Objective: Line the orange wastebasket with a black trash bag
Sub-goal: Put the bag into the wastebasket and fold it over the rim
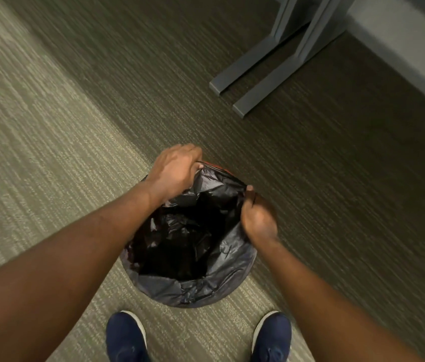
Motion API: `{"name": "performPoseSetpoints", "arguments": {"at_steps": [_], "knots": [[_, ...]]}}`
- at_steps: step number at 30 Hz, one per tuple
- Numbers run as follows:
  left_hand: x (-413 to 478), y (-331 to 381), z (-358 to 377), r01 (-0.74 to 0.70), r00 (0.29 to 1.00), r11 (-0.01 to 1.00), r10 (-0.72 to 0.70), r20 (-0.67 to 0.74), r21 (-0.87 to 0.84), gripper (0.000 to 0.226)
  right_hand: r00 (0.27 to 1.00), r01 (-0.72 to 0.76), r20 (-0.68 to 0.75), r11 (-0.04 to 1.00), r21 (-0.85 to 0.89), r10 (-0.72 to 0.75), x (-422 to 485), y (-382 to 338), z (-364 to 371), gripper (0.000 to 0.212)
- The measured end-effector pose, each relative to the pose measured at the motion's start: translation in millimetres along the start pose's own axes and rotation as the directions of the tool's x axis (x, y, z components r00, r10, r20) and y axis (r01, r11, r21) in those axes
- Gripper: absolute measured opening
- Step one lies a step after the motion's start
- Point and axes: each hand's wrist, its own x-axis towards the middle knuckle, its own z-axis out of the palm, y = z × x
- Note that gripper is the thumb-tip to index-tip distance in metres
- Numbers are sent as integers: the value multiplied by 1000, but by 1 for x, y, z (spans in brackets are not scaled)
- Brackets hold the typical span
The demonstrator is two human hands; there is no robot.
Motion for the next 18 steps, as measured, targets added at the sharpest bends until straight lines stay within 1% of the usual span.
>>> {"name": "performPoseSetpoints", "arguments": {"at_steps": [2, 4, 6, 8, 9, 10, 12, 13, 15, 16, 18], "knots": [[-8, -8, 1, 133, 991, 988, -135, -22, -73, 13, 996, 45, 71, 999, -9, -44, 4, -8, 5, 61], [-16, -20, 3, 279, 958, 945, -287, -24, -173, 14, 990, 48, 136, 999, -13, -45, 5, -16, 13, 63], [-22, -33, 1, 408, 906, 872, -423, 4, -269, 12, 987, 31, 160, 999, -8, -30, 3, -22, 21, 66], [-25, -47, -1, 498, 858, 794, -511, 61, -349, 10, 984, 45, 171, 999, -23, -40, 0, -27, 27, 67], [-26, -55, 0, 547, 825, 733, -554, 112, -405, 9, 981, 50, 189, 998, -29, -44, 1, -29, 28, 67], [-28, -63, 2, 609, 775, 631, -604, 188, -481, 8, 976, 53, 214, 998, -32, -45, 3, -31, 29, 65], [-35, -78, 5, 720, 637, 349, -675, 372, -599, 12, 959, 46, 280, 999, -5, -43, 9, -34, 31, 64], [-41, -85, 5, 747, 582, 244, -688, 433, -618, 12, 950, 28, 311, 999, 31, -37, 11, -35, 33, 68], [-53, -98, 4, 759, 535, 130, -683, 497, -638, 6, 939, -23, 344, 994, 108, -16, 14, -35, 34, 72], [-61, -104, 3, 754, 524, 86, -677, 517, -651, 8, 937, -49, 349, 991, 127, 2, 15, -35, 35, 71], [-80, -116, 6, 733, 528, 35, -659, 536, -680, 20, 933, -147, 350, 979, 142, 89, 20, -37, 37, 68]]}}
